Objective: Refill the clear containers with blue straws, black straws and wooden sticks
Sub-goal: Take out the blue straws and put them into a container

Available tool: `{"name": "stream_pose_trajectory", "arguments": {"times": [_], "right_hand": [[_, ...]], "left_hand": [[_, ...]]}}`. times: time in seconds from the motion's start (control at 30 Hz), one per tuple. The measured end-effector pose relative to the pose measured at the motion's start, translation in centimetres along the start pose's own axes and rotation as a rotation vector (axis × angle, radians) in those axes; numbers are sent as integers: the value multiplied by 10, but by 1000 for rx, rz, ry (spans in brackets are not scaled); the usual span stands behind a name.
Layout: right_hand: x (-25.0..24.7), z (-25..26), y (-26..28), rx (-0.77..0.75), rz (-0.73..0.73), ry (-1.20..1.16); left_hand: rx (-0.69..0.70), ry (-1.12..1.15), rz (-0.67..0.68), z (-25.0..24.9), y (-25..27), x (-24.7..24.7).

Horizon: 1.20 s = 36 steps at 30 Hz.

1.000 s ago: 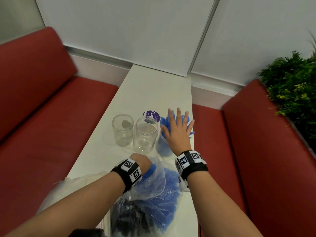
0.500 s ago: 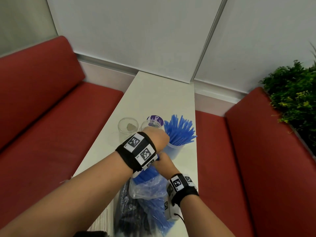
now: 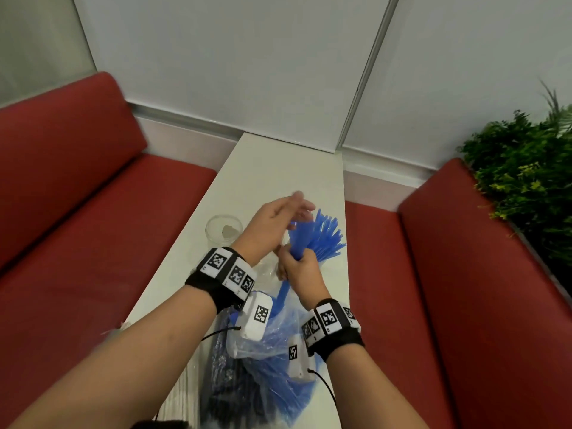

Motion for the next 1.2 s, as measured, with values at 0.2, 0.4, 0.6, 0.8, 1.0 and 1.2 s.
{"name": "stream_pose_trajectory", "arguments": {"times": [0.2,0.4,0.6,0.8,1.0,1.2], "right_hand": [[-12,43,-23,-60,-81,-250],[-5,60,-27,-118,-10,-312],[-30,73,-34,-147,-69,-339],[-56,65,-50,-157,-136,-120],[-76,73,-81,-180,-201,218],[-70,55,-96,-183,-192,239]], "left_hand": [[-637,117,199,86,3,7],[-778,353,413,117,16,23],[-730,190,259,130,6,10],[-712,-19,-38,166,2,-5],[-459,-695,173,185,9,-9],[-343,-1209,469,195,13,15]]}}
Point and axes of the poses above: each hand's wrist, its own y-axis away from the middle knuckle, its own x-axis out of the palm, z = x × y, the point moved 5 cm from there along -y, towards the middle knuckle, and after that the axes turned 13 degrees about -x, right-handed, at the moved point
